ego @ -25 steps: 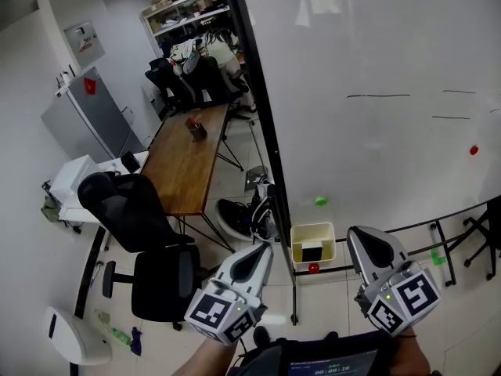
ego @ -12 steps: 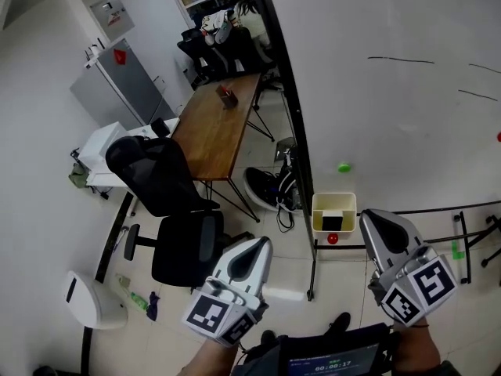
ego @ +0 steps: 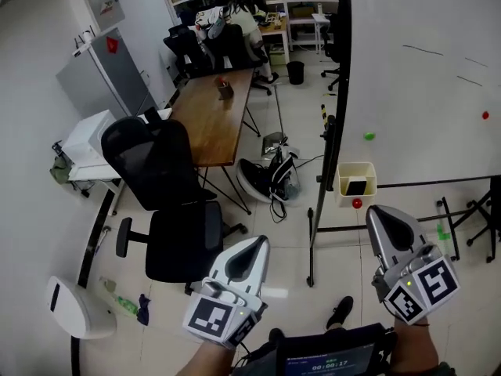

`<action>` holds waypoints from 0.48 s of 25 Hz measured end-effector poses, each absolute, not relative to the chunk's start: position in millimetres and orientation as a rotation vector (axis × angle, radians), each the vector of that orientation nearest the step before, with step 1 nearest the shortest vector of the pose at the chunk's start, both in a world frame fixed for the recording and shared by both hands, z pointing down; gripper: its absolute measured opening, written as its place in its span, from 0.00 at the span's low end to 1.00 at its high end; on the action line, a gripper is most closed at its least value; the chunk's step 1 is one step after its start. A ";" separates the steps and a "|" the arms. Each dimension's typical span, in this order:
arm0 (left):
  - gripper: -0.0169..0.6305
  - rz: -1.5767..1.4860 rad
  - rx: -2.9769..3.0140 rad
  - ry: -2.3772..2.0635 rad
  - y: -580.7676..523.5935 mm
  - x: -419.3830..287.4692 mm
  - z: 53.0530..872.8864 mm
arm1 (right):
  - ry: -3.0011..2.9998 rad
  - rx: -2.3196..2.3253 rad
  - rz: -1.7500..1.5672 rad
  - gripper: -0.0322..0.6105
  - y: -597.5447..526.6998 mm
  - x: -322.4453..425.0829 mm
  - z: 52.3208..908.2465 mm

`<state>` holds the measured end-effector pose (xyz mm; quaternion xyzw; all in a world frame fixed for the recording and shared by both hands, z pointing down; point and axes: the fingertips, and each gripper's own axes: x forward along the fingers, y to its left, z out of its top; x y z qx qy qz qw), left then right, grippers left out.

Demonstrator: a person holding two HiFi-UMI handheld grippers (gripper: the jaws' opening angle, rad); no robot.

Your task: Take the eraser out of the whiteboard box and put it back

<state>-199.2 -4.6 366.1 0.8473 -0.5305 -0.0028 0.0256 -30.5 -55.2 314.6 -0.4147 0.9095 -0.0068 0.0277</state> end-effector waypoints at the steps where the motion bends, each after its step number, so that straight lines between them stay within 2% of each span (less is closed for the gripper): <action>1: 0.07 -0.013 2.627 -1.618 3.8 -204.3 364.4 | 2.807 -1.295 -0.028 0.07 -42.8 -37.1 312.9; 8: 0.07 -0.097 2.704 -1.436 56.6 -224.7 335.3 | 2.740 -1.404 -0.059 0.07 31.2 -60.0 290.7; 12: 0.07 -0.119 2.723 -1.428 83.7 -201.6 324.7 | 2.726 -1.410 -0.034 0.07 64.8 -33.8 280.3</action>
